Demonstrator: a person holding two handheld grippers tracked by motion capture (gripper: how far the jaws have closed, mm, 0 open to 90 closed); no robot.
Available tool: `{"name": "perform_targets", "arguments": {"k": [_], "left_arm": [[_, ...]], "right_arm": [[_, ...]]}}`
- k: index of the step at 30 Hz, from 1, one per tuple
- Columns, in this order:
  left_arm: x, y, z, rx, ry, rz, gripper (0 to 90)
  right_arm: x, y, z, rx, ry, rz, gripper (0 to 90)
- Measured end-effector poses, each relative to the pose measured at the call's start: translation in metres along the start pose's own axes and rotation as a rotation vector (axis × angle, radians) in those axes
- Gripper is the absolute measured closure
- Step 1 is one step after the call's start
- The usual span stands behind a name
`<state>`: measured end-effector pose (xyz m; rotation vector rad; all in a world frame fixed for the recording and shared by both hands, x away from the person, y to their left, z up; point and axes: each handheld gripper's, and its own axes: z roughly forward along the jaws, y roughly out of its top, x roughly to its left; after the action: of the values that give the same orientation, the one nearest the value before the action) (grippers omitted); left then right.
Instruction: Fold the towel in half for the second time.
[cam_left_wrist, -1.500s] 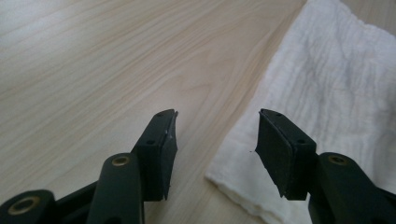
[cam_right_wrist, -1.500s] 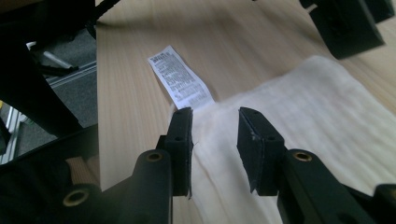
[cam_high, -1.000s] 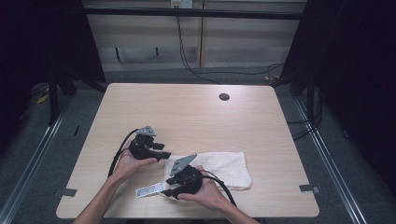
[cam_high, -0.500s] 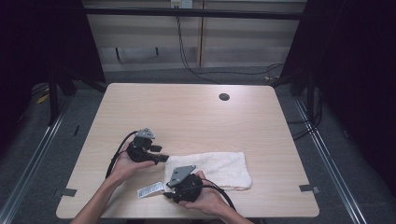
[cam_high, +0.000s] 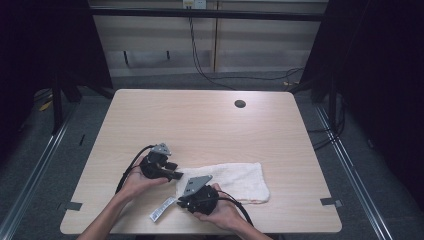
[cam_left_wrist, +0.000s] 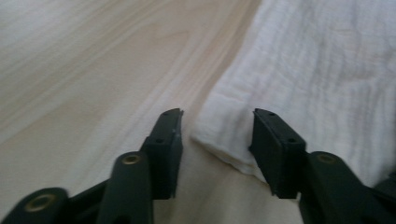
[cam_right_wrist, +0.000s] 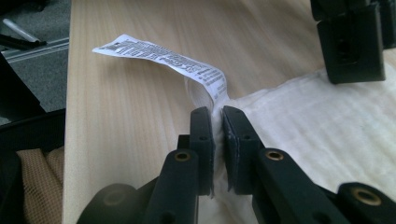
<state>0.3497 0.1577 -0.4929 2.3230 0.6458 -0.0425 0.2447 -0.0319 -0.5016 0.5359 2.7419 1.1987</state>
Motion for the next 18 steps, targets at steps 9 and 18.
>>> {"name": "perform_targets", "arguments": {"k": [9, 18], "left_arm": [[0.0, -0.002, 0.005, -0.036, -0.047, -0.008, 84.6], [0.006, -0.005, 0.002, -0.068, -0.054, -0.032, 85.6]], "right_arm": [[-0.002, 0.001, 0.002, -0.016, 0.01, 0.066, 83.0], [-0.004, 0.006, 0.007, -0.012, 0.018, 0.083, 83.9]]}}
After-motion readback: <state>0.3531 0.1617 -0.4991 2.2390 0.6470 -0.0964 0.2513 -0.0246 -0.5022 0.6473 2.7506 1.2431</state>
